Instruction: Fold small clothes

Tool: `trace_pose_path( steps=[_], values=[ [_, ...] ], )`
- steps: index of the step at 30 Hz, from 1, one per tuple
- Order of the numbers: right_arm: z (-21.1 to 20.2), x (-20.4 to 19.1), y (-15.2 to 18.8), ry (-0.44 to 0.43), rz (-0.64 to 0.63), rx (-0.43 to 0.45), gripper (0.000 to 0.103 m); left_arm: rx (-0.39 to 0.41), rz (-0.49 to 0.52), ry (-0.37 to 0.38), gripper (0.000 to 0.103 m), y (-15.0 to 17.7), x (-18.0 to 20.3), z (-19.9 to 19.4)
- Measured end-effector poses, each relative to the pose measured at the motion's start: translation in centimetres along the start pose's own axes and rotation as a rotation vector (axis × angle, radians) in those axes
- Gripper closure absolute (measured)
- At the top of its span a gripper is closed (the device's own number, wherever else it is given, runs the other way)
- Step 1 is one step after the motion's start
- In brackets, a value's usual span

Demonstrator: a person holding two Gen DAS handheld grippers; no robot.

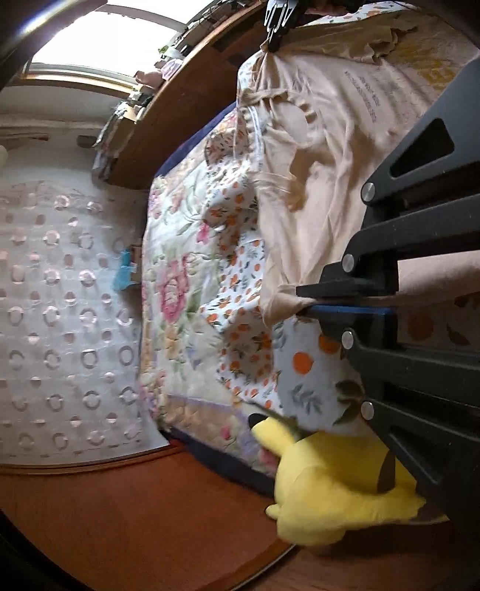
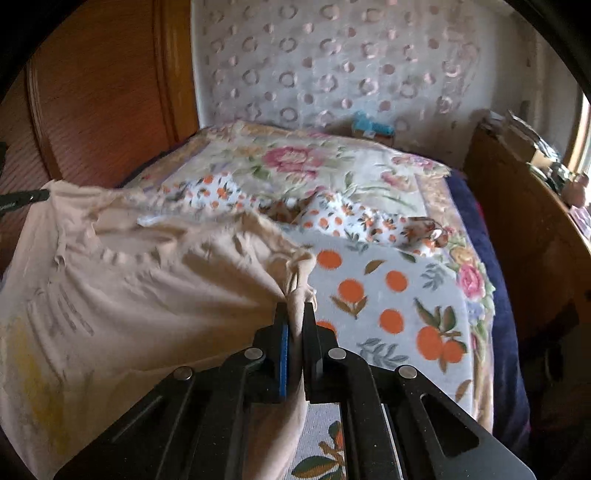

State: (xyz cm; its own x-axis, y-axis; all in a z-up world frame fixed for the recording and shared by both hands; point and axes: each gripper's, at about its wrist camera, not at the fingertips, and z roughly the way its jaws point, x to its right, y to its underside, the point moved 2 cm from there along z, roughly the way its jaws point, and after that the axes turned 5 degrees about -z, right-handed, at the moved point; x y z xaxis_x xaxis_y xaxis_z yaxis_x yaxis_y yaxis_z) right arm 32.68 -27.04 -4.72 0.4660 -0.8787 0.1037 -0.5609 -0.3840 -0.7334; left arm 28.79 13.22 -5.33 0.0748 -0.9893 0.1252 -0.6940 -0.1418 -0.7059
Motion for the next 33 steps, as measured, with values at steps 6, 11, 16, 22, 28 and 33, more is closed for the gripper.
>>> trace_pose_path(
  steps=[6, 11, 16, 22, 28, 33],
  values=[
    [-5.5, -2.0, -0.1, -0.024, -0.003, 0.111, 0.098, 0.094, 0.026, 0.055, 0.099, 0.9, 1.4, -6.3],
    [-11.4, -3.9, 2.8, -0.056, -0.006, 0.207, 0.098, 0.127, 0.037, 0.105, 0.099, 4.4, 2.4, -10.9],
    [-15.9, -4.5, 7.1, -0.09, 0.012, 0.262, 0.098, 0.142, 0.042, 0.145, 0.099, 8.9, 2.7, -14.9],
    [-19.6, -4.4, 12.6, -0.133, 0.055, 0.256, 0.098, 0.164, 0.023, 0.144, 0.099, 13.3, 2.3, -18.4],
    [-23.6, -4.6, 17.2, -0.15, 0.071, 0.213, 0.098, 0.145, -0.027, 0.145, 0.099, 17.5, 1.4, -20.5],
    [-26.4, -5.0, 17.6, -0.122, 0.031, 0.198, 0.098, 0.14, -0.034, 0.118, 0.099, 19.2, 1.1, -23.0]
  ],
)
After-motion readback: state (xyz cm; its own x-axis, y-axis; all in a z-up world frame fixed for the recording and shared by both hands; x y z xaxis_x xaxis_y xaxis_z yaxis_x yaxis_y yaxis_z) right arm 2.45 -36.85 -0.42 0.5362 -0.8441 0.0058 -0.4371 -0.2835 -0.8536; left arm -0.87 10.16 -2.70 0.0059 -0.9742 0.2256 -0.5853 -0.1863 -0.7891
